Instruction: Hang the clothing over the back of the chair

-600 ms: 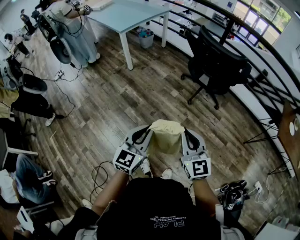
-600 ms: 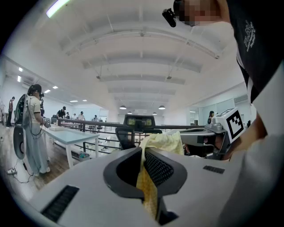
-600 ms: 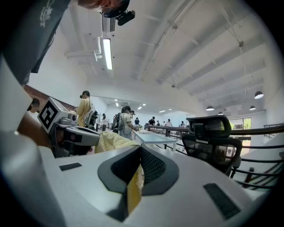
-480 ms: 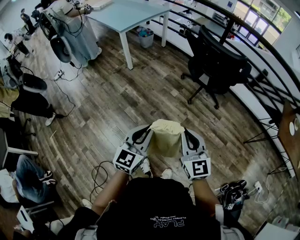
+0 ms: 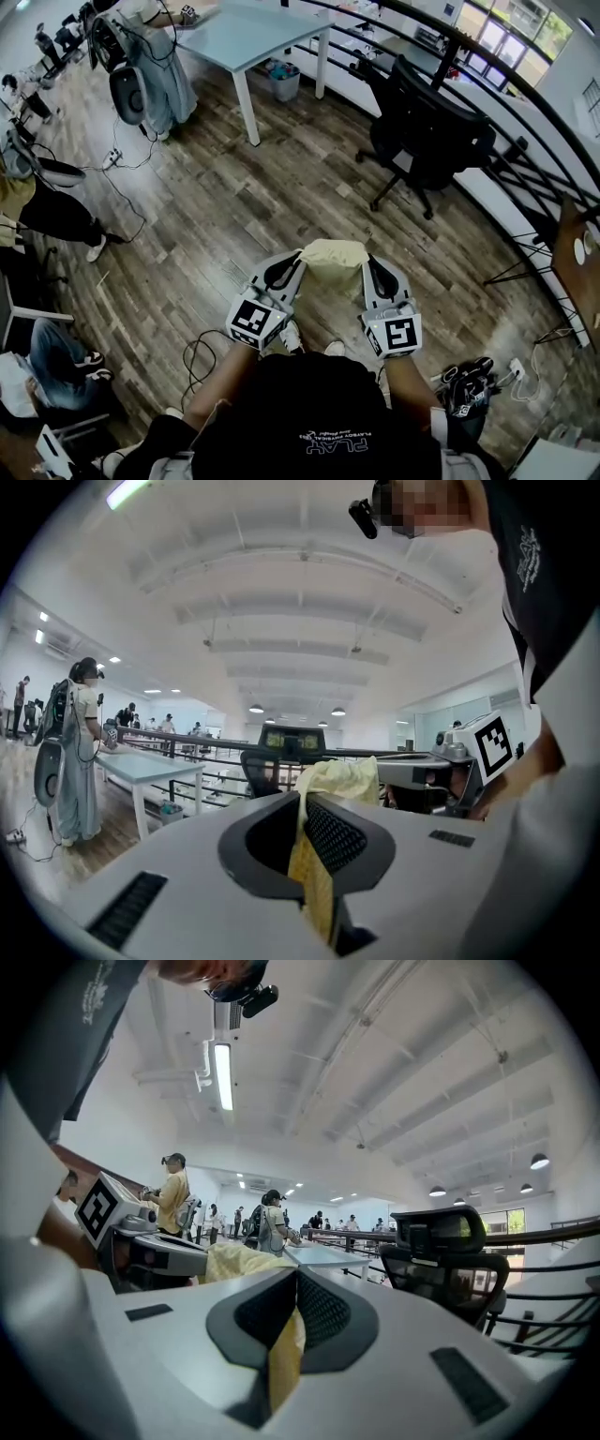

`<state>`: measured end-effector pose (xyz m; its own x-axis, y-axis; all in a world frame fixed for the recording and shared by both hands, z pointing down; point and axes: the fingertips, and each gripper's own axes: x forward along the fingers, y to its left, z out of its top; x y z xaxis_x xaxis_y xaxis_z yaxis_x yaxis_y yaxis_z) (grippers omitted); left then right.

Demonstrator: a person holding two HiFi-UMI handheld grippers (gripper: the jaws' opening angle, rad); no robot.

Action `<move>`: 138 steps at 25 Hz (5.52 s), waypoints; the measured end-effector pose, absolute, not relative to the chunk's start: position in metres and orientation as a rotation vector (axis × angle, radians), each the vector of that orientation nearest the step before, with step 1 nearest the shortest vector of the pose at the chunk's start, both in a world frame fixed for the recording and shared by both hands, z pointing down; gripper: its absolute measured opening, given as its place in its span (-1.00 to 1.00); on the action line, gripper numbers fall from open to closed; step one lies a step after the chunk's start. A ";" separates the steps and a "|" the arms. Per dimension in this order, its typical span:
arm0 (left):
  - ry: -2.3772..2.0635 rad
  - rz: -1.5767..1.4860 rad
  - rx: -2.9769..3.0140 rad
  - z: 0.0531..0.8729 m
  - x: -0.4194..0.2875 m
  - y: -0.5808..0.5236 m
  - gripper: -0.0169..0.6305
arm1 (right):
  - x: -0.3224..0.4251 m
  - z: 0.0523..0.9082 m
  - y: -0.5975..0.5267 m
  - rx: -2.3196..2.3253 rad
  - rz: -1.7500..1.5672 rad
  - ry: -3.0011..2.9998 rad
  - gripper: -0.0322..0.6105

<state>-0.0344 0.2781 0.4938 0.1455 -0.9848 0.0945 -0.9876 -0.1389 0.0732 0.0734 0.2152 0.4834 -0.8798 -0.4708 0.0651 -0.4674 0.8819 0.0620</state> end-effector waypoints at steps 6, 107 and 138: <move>-1.942 0.024 2.352 0.490 -0.049 0.273 -0.87 | 0.057 0.480 0.218 0.766 -0.062 -2.988 -0.84; -1.392 0.179 3.235 0.313 -0.060 -0.179 -0.87 | 0.060 0.288 -0.162 1.585 -0.680 -2.796 -0.84; -1.179 0.097 3.561 0.232 -0.066 -0.278 -0.86 | 0.049 0.210 -0.243 1.637 -0.992 -2.502 -0.84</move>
